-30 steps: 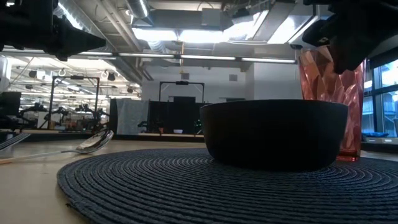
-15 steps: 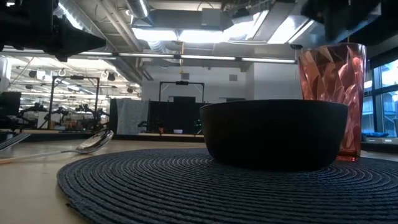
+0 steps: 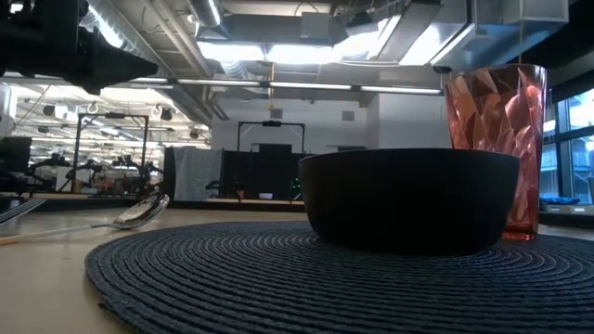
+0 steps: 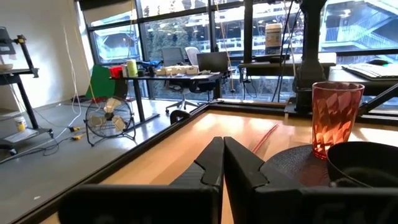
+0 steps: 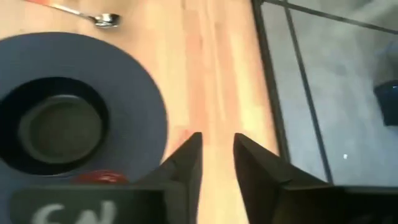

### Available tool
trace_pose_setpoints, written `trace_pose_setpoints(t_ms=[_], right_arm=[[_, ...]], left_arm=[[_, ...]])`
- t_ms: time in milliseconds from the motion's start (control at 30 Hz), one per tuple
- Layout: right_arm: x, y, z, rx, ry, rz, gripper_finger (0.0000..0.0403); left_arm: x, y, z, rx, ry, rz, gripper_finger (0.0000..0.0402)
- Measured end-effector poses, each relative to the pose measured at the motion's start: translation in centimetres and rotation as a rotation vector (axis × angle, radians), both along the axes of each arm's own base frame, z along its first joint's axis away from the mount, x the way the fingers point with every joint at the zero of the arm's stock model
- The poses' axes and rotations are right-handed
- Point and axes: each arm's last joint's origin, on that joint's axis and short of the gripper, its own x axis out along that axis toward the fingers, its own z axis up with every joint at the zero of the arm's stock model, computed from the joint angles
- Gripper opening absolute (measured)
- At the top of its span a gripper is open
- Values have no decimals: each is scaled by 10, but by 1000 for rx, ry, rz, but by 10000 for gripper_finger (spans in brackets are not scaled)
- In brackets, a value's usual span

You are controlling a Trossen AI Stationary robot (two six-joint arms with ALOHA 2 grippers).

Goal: Pick & Place Utensil
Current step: Put the orange straw into the orange cup

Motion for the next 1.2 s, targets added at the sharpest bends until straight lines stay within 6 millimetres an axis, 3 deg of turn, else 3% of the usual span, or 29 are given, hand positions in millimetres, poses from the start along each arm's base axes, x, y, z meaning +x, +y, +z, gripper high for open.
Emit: trace_pose_setpoints(t_ms=[100, 167, 300, 400, 600, 733, 967, 1200], right_arm=[[1, -13, -1, 34, -27, 99, 49], [0, -18, -3, 81, -138, 207, 17], [-14, -32, -11, 160, -372, 356, 11], [-30, -47, -28, 166, -449, 346, 7], [-54, -81, -64, 239, -513, 167, 4], [-59, -98, -92, 342, -460, 85, 3], [-80, -132, -133, 496, -168, -301, 2], [-87, -142, -166, 662, 151, -499, 4]], left_arm=[[0, 0, 0, 0, 0, 0, 3], [0, 0, 0, 0, 0, 0, 3], [0, 0, -1, 5, 10, -1, 3], [0, 0, -1, 8, 14, -1, 3], [0, 0, -1, -1, 10, 8, 3], [0, 0, -1, -3, 9, 9, 3], [0, 0, -1, -3, 9, 9, 3], [0, 0, -2, 0, 12, 10, 3]])
